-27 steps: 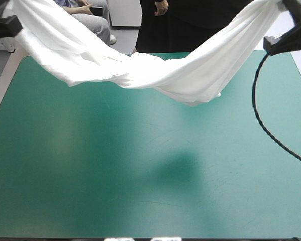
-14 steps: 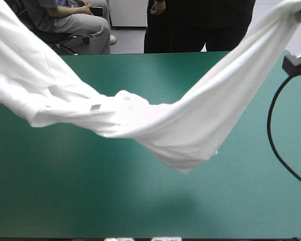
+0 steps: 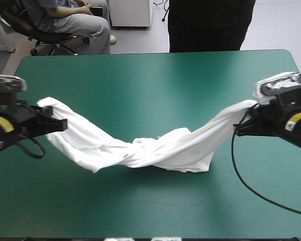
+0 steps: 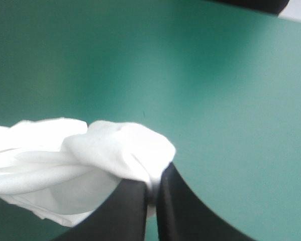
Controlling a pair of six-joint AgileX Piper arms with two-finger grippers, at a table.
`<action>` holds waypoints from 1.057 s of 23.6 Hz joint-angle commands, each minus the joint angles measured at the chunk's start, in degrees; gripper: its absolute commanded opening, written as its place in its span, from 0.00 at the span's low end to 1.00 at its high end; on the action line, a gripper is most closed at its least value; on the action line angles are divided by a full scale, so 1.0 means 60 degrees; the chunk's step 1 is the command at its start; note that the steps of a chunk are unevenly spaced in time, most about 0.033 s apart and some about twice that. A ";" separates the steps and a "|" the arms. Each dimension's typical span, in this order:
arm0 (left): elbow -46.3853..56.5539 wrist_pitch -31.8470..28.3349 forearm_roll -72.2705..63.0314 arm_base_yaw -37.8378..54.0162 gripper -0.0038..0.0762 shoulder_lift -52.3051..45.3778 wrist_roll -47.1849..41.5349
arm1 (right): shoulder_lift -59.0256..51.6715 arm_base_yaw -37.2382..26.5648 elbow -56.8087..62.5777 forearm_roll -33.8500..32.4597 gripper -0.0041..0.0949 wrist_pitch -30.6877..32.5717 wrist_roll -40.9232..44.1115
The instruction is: Fold the cloth
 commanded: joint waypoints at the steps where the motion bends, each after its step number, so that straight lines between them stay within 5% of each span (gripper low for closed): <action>1: 0.1406 -0.2175 0.0623 -0.0047 0.03 0.0631 -0.0590 | 0.0724 -0.0198 0.0991 -0.0665 0.02 -0.2174 0.1205; 7: 0.1691 -0.3306 0.2581 0.0077 0.03 0.2884 -0.1741 | 0.2958 -0.0708 0.0741 -0.0142 0.02 -0.3666 0.1016; 22: 0.0560 -0.4446 0.2299 0.1784 0.03 0.6511 -0.1878 | 0.7342 -0.1533 -0.1976 0.0312 0.04 -0.3240 0.0661; 25: 0.0560 -0.4009 0.1854 0.1784 0.26 0.6829 -0.1197 | 0.7513 -0.1533 -0.1958 0.0619 0.25 -0.2902 0.0183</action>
